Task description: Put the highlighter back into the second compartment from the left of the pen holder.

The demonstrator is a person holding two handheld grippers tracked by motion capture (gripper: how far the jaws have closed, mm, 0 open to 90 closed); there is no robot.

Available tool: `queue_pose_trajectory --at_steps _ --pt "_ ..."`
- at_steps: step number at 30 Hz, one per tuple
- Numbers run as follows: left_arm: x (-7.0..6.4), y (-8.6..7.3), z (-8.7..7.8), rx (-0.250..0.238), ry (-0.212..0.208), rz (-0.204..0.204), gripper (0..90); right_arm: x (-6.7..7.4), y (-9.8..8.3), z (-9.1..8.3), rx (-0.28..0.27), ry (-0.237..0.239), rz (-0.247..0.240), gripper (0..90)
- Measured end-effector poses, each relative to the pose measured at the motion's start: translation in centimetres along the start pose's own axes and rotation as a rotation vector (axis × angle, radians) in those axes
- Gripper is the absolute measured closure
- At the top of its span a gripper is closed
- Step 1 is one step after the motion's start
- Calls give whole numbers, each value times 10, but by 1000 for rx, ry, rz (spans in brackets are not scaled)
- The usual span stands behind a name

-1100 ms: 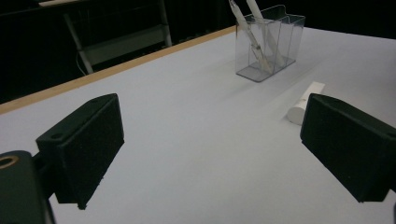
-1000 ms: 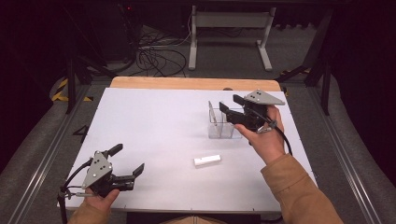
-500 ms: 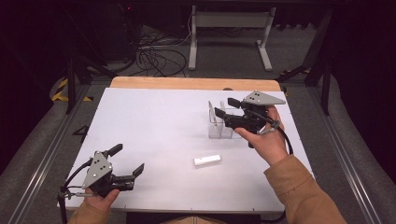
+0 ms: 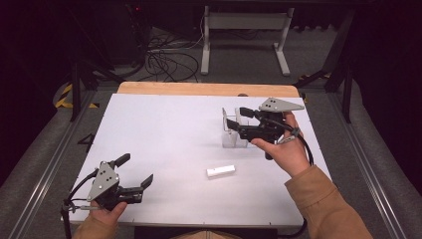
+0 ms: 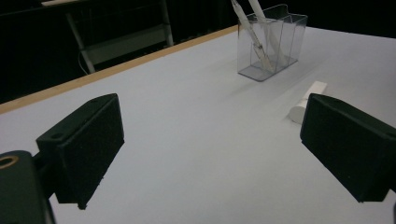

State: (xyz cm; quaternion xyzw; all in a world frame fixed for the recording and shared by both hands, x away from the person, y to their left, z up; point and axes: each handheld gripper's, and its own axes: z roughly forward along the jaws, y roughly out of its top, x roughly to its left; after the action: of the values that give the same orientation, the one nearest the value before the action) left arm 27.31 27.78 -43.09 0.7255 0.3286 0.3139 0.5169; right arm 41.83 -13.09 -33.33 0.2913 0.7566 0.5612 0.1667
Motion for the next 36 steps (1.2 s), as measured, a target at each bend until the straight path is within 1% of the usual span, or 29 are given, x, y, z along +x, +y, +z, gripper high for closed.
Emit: queue_pose_trajectory --at_steps 2,5,7,9,15,20,26,30,36 --pt "0 0 0 0 1 -1 68 -1 1 0 7 11 -11 346" --pt "0 -1 -1 3 4 -3 68 -2 2 2 31 33 -54 348" --pt "0 -1 -2 4 7 -6 68 -3 2 5 58 43 -92 345" --pt "0 -1 -3 1 8 -8 68 -2 1 8 74 46 -105 342" --pt "0 -2 -4 1 11 -10 68 -1 -2 16 122 92 -148 334" --pt "0 -2 -4 1 11 -11 68 2 -5 21 180 121 -204 335" --pt "0 -2 -4 0 12 -8 68 6 -9 25 235 161 -236 331" --pt "0 -2 -4 0 12 -8 68 7 -11 28 270 187 -274 337" --pt "0 -2 -3 1 11 -7 68 8 -15 31 339 232 -329 334"
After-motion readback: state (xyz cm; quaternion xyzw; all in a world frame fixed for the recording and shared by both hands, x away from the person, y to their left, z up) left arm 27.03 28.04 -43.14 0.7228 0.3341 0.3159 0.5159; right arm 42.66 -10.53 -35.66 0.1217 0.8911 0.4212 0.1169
